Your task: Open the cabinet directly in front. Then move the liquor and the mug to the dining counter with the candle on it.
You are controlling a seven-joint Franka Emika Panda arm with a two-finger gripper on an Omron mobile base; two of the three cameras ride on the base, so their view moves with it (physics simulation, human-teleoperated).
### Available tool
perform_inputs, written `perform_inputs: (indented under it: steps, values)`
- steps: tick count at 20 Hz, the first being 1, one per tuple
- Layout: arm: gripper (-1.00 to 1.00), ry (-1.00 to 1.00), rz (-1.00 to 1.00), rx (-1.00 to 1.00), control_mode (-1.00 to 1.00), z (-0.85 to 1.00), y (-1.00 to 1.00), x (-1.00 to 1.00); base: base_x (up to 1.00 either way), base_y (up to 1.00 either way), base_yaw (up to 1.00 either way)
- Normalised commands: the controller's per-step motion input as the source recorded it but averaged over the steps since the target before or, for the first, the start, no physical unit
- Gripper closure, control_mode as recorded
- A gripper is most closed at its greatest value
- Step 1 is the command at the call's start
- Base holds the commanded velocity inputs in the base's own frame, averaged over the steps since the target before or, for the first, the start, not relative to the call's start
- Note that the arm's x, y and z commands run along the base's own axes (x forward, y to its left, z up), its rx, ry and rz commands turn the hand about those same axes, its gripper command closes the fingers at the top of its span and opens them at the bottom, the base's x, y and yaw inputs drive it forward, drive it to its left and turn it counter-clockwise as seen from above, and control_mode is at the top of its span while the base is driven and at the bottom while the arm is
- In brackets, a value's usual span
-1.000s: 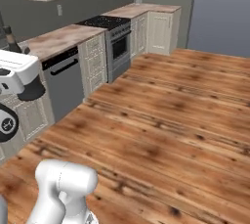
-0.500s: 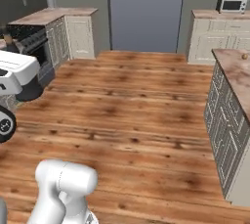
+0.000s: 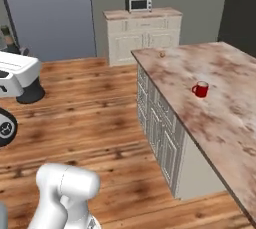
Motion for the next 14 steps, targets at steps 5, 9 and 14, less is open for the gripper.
perform_inputs:
  steps: [5,9,14]
  values:
    - [1.0,0.0,0.0,0.0,1.0,0.0,0.0,0.0,0.88,0.13,-0.67]
    - [1.0,0.0,0.0,0.0,1.0,0.0,0.0,0.0,0.55,0.28,-0.81]
    - [1.0,0.0,0.0,0.0,1.0,0.0,0.0,0.0,0.05,0.0,-0.91]
